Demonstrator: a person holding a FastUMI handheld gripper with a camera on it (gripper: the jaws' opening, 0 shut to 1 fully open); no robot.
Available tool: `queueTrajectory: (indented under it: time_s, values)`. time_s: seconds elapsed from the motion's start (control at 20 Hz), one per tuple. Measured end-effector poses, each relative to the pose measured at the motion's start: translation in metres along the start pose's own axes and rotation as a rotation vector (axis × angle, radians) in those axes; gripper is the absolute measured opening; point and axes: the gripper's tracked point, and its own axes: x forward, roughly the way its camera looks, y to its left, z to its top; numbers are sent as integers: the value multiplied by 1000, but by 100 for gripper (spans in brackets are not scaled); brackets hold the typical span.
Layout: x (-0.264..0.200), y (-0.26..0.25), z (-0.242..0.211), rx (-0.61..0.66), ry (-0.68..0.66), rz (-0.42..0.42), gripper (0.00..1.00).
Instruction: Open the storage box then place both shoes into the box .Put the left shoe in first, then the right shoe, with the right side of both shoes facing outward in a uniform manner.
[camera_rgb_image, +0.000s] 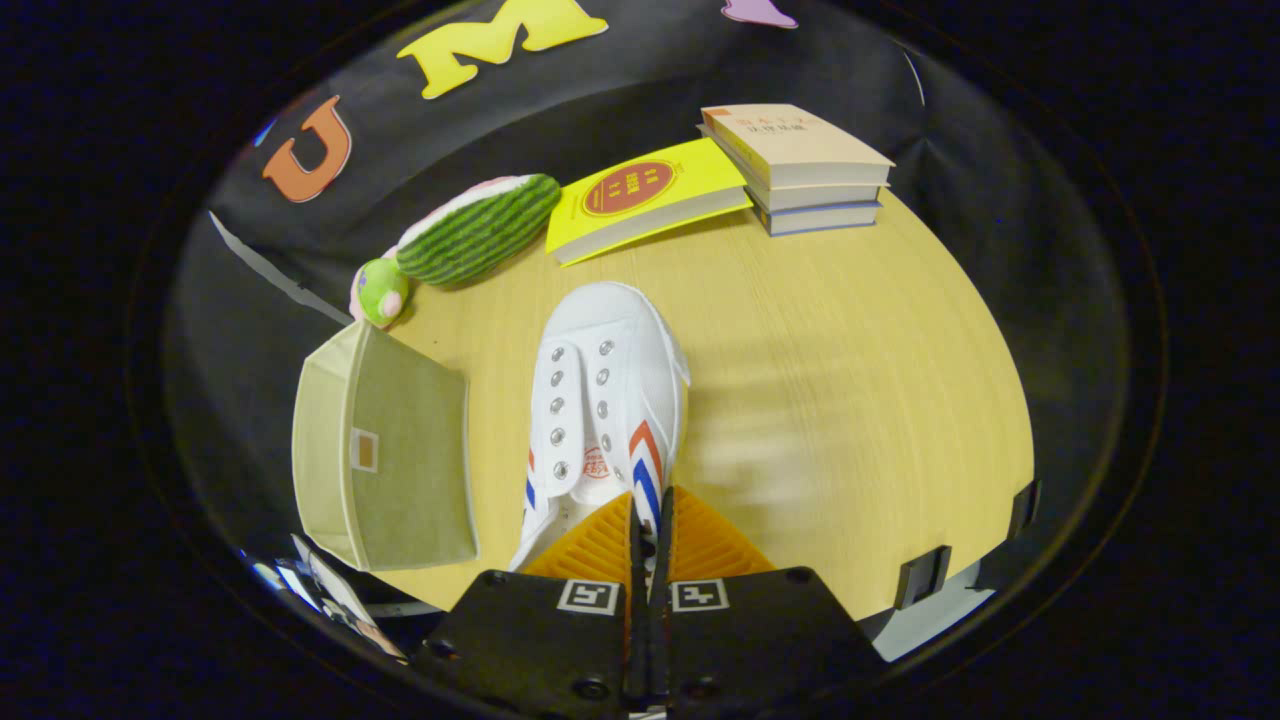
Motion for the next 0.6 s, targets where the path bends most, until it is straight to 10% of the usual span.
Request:
queueTrajectory:
  time_s: [0.6]
  values:
    - [-72,183,2,-62,-136,168,6]
